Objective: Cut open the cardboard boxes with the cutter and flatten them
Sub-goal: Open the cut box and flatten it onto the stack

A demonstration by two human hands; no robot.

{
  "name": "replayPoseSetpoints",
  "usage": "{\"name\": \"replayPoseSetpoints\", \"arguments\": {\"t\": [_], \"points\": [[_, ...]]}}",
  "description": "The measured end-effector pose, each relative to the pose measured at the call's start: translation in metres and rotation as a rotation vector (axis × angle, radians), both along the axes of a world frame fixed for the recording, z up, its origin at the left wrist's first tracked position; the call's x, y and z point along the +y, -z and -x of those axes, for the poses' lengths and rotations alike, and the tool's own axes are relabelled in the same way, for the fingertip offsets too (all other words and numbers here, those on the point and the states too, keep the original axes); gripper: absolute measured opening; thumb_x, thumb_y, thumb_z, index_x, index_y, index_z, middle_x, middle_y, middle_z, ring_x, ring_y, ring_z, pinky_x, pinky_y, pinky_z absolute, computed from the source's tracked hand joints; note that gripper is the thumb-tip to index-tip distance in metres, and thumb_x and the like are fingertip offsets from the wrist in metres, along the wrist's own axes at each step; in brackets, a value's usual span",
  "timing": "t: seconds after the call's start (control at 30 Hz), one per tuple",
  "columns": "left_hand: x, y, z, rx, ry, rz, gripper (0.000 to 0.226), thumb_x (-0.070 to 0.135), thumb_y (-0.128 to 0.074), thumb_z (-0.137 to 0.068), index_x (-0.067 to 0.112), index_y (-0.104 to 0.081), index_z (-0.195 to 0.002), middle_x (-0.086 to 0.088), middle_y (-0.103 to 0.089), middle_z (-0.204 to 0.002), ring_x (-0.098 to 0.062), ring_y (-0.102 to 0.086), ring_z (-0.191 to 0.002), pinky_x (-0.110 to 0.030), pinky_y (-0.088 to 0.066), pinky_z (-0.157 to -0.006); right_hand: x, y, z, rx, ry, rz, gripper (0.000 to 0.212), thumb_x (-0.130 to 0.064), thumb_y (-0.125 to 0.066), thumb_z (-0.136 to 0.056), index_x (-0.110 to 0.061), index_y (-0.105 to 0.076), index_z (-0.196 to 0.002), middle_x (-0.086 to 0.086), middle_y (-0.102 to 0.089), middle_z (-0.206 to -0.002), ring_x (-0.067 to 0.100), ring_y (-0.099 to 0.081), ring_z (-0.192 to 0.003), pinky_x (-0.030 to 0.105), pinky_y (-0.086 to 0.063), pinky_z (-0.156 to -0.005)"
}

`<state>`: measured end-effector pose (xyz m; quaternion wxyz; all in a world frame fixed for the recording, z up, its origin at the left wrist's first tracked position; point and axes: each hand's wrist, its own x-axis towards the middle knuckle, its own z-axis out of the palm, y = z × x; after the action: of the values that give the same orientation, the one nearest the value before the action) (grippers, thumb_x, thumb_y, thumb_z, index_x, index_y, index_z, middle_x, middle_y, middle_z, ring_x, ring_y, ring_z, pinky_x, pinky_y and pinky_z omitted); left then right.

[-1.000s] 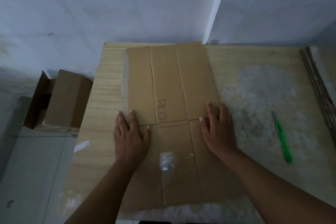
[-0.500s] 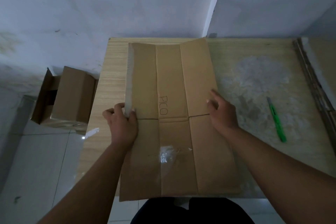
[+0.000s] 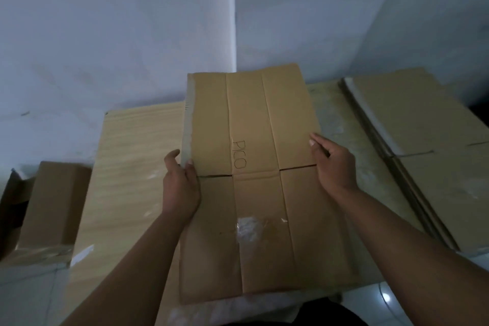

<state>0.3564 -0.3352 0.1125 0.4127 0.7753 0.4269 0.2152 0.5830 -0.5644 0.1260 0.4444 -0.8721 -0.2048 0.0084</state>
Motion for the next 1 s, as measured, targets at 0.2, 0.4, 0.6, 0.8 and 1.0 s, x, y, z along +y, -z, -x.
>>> {"name": "replayPoseSetpoints", "arguments": {"t": [0.2, 0.4, 0.6, 0.8, 1.0], "points": [[-0.084, -0.014, -0.116, -0.037, 0.051, -0.006, 0.036, 0.027, -0.041, -0.111, 0.013, -0.038, -0.143, -0.017, -0.069, -0.117, -0.028, -0.059, -0.091, -0.032, -0.040, -0.074, -0.100, -0.012, -0.109, -0.027, 0.015, 0.030, 0.033, -0.028, -0.060, -0.099, -0.018, -0.068, -0.130, 0.000, -0.068, -0.129, 0.012, -0.061, -0.120, 0.014, -0.038, -0.096], [-0.215, -0.016, -0.237, -0.087, -0.035, 0.080, 0.032, 0.030, -0.041, -0.110, 0.021, -0.036, -0.141, -0.005, -0.069, -0.109, -0.022, -0.066, -0.088, -0.032, -0.049, -0.069, -0.214, -0.023, -0.243, -0.056, 0.041, 0.181, 0.061, -0.054, -0.052, -0.095, -0.009, -0.059, -0.135, 0.018, -0.070, -0.117, 0.035, -0.065, -0.108, 0.037, -0.049, -0.089], [-0.317, -0.025, -0.328, -0.110, -0.107, 0.175, 0.040, 0.025, -0.041, -0.111, 0.018, -0.029, -0.148, -0.001, -0.065, -0.110, -0.018, -0.062, -0.087, -0.028, -0.044, -0.076, -0.287, -0.039, -0.354, -0.058, -0.003, 0.255, 0.048, -0.042, -0.056, -0.100, -0.006, -0.063, -0.130, 0.018, -0.070, -0.114, 0.033, -0.065, -0.104, 0.032, -0.044, -0.082], [-0.358, -0.020, -0.384, -0.030, -0.154, 0.232, 0.039, 0.027, -0.039, -0.111, 0.010, -0.036, -0.146, -0.012, -0.064, -0.127, -0.021, -0.056, -0.097, -0.030, -0.043, -0.083, -0.322, -0.024, -0.418, -0.095, -0.020, 0.270, 0.047, -0.045, -0.057, -0.099, -0.008, -0.066, -0.126, 0.015, -0.072, -0.106, 0.032, -0.067, -0.096, 0.029, -0.042, -0.077], [-0.374, 0.010, -0.394, 0.479, 0.011, 0.115, 0.037, 0.038, -0.049, -0.104, 0.009, -0.044, -0.127, -0.022, -0.051, -0.124, -0.043, -0.049, -0.116, -0.045, -0.041, -0.097, -0.360, 0.033, -0.425, 0.054, 0.026, 0.392, 0.046, -0.046, -0.055, -0.098, -0.010, -0.066, -0.124, 0.014, -0.067, -0.103, 0.033, -0.062, -0.094, 0.039, -0.049, -0.082]]}}
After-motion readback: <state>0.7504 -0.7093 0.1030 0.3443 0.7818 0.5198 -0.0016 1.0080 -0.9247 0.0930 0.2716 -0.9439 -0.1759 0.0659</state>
